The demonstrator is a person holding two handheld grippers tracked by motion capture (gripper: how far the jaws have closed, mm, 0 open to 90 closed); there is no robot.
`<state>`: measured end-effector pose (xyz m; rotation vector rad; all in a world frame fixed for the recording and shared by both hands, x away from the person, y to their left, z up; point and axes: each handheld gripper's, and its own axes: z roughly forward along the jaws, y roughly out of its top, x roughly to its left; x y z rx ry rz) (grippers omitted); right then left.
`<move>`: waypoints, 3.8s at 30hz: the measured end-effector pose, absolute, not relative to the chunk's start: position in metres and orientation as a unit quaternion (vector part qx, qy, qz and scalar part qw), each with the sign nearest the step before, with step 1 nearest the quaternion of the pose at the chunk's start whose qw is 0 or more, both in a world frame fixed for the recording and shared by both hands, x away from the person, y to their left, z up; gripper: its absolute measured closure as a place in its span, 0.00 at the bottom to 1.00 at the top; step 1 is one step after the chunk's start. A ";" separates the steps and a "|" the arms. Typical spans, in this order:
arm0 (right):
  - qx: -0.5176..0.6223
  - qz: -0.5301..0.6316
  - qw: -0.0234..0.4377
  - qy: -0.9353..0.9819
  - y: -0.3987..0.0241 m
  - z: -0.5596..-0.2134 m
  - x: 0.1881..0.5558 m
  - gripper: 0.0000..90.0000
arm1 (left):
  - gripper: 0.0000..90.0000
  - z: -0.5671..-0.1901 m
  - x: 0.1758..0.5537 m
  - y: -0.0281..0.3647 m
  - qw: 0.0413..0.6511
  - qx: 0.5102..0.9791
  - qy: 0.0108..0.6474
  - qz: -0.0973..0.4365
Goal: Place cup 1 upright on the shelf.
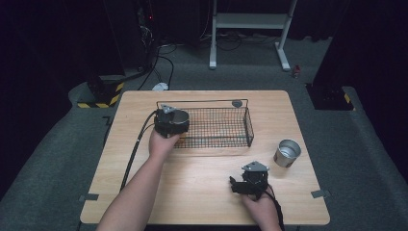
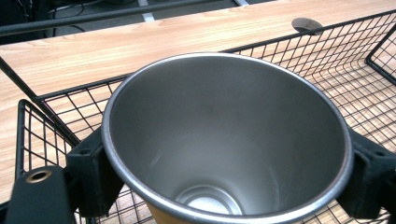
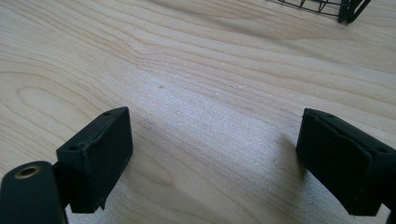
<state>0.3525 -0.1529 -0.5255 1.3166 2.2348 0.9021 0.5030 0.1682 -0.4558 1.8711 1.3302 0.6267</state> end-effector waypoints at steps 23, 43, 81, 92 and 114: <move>0.470 0.322 0.196 0.798 -0.153 -0.526 0.352 0.12 | 0.15 -0.454 0.495 0.176 0.356 0.744 0.514 0.236; 0.470 0.322 0.196 0.798 -0.153 -0.526 0.352 0.12 | 0.15 -0.457 0.488 0.178 0.352 0.755 0.498 0.241; 0.470 0.322 0.197 0.798 -0.153 -0.526 0.353 0.12 | 0.01 -0.445 0.476 0.185 0.392 0.734 0.506 0.229; 0.471 0.321 0.198 0.797 -0.153 -0.526 0.353 0.12 | 0.03 -0.434 0.458 0.194 0.412 0.729 0.500 0.220; 0.471 0.321 0.198 0.797 -0.152 -0.526 0.352 0.12 | 0.05 -0.445 0.396 0.231 0.427 0.736 0.485 0.203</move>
